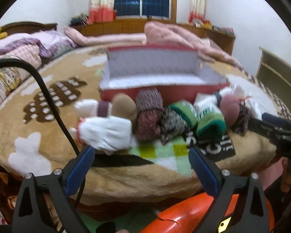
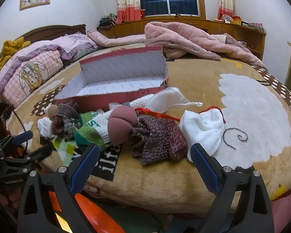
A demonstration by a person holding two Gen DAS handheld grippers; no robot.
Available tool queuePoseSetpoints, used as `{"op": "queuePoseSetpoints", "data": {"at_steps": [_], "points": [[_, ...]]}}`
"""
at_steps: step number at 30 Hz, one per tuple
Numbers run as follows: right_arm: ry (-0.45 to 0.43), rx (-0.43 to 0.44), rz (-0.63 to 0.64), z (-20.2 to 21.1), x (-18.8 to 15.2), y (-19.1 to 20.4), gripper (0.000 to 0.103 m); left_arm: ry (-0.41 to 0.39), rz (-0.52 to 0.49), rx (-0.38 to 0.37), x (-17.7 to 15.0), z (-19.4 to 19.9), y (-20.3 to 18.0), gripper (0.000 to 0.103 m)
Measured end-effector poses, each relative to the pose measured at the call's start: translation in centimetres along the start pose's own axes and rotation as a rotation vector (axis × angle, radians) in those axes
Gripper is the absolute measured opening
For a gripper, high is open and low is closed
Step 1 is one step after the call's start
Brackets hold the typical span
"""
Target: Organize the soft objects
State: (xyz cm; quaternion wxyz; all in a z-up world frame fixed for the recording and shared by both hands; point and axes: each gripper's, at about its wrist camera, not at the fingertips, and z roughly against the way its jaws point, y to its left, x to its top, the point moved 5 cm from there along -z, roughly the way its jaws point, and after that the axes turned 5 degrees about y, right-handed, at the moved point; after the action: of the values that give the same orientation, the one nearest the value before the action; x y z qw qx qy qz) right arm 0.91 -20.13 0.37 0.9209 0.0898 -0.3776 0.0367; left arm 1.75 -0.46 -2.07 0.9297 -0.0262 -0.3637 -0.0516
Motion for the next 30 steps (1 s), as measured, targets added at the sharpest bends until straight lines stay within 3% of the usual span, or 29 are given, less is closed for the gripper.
{"op": "queuePoseSetpoints", "data": {"at_steps": [3, 5, 8, 10, 14, 18, 21, 24, 28, 30], "points": [[-0.014, 0.002, -0.032, 0.1, 0.4, -0.7, 0.097, -0.06, 0.013, 0.01, 0.3, 1.6, 0.5, 0.1], [-0.02, 0.024, -0.079, 0.3, 0.8, -1.5, 0.097, -0.06, 0.034, -0.025, 0.9, 1.9, 0.9, 0.098], [-0.031, 0.051, -0.144, 0.7, 1.1, -2.9, 0.097, -0.012, 0.074, -0.098, 1.7, 1.4, 1.6, 0.081], [-0.042, 0.054, -0.183, 1.1, 1.2, -3.9, 0.097, 0.019, 0.097, -0.131, 2.1, 0.8, 2.2, 0.078], [-0.055, 0.063, -0.227, 1.7, 1.4, -5.1, 0.097, 0.062, 0.099, -0.157, 2.9, -0.3, 2.7, 0.059], [-0.027, 0.119, -0.227, 1.2, 1.2, -4.8, 0.097, 0.069, 0.042, -0.182, 4.0, -1.3, 1.8, 0.028], [-0.013, 0.151, -0.212, 0.7, 1.0, -4.1, 0.097, 0.095, -0.017, -0.166, 5.3, -3.6, 0.9, 0.019], [-0.015, 0.148, -0.186, 0.5, 0.9, -3.7, 0.096, 0.094, -0.048, -0.199, 6.1, -4.8, 0.4, 0.016], [0.019, 0.124, -0.128, -0.5, 0.6, -2.6, 0.075, 0.083, -0.027, -0.256, 5.7, -5.2, 0.7, 0.013], [0.045, 0.106, -0.093, -1.7, 0.8, -1.9, 0.072, 0.079, -0.027, -0.267, 5.7, -5.2, 0.8, 0.011]]}}
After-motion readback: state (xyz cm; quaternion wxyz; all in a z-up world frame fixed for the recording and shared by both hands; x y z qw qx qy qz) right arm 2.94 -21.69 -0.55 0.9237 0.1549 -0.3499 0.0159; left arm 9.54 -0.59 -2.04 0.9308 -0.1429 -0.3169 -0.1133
